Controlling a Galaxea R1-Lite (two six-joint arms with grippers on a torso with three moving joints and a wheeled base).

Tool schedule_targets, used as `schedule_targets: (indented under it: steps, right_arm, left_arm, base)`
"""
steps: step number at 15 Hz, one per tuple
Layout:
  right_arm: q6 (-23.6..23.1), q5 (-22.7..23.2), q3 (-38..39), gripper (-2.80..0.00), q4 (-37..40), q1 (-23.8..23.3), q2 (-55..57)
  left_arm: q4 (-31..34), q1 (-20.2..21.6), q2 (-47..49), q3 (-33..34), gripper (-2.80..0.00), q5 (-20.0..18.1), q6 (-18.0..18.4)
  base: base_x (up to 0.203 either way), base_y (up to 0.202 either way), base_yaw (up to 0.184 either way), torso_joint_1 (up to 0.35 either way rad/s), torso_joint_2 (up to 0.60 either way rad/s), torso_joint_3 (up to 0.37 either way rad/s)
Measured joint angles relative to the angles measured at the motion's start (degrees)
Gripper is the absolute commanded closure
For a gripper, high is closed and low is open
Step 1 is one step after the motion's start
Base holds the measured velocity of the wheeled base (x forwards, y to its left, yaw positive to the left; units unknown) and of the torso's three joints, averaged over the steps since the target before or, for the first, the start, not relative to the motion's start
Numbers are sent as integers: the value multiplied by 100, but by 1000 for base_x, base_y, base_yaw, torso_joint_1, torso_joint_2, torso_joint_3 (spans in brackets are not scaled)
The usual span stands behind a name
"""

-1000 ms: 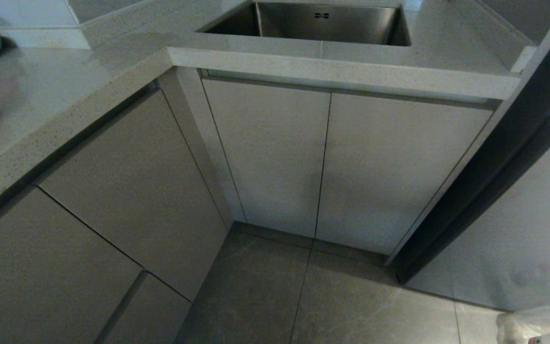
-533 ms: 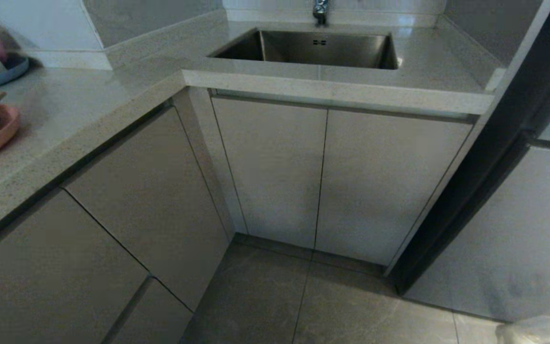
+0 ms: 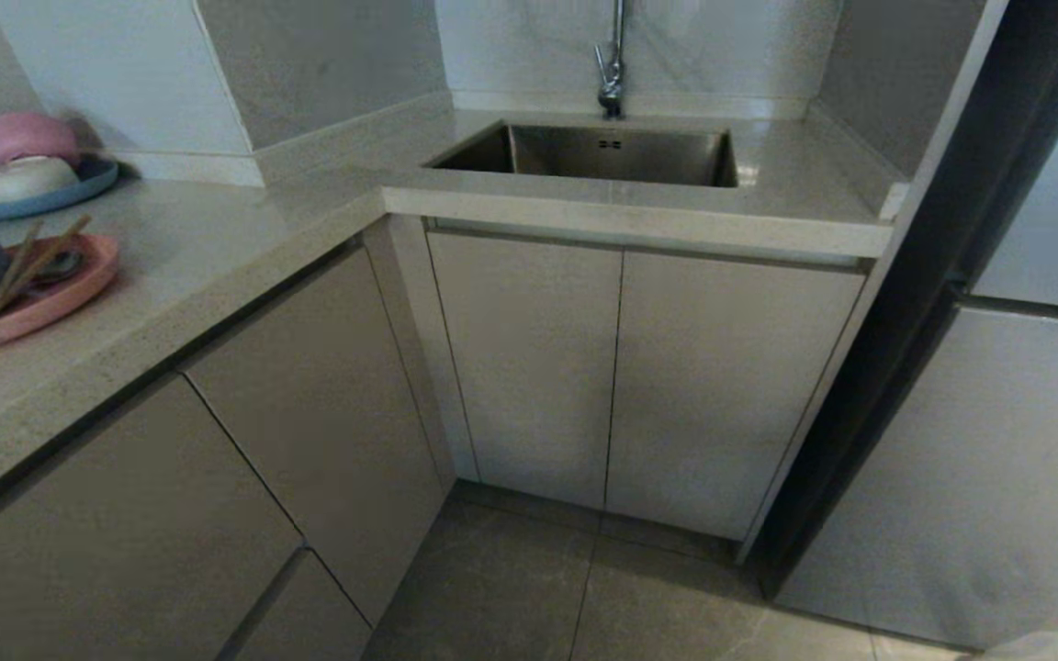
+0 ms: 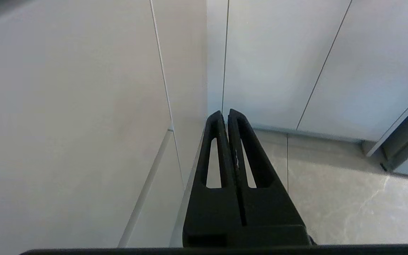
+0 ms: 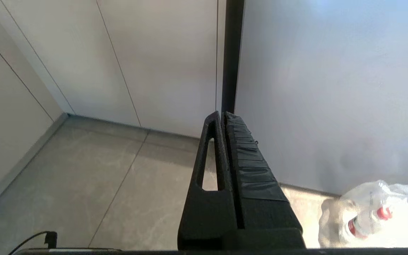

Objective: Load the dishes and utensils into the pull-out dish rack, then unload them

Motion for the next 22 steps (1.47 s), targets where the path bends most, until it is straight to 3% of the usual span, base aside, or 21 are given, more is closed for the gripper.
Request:
schedule_targets:
  steps: [13,22]
  right_arm:
    - [2,0,0,0,2,0,0]
    - [0,-1,0,0,2,0,0]
  left_arm:
    - [-2,0,2,0,0,-4,2]
    - [0,0,5,0,0,0,-16]
  base:
    - [0,0,0,4,3,200]
    - [0,0,0,2,0,21]
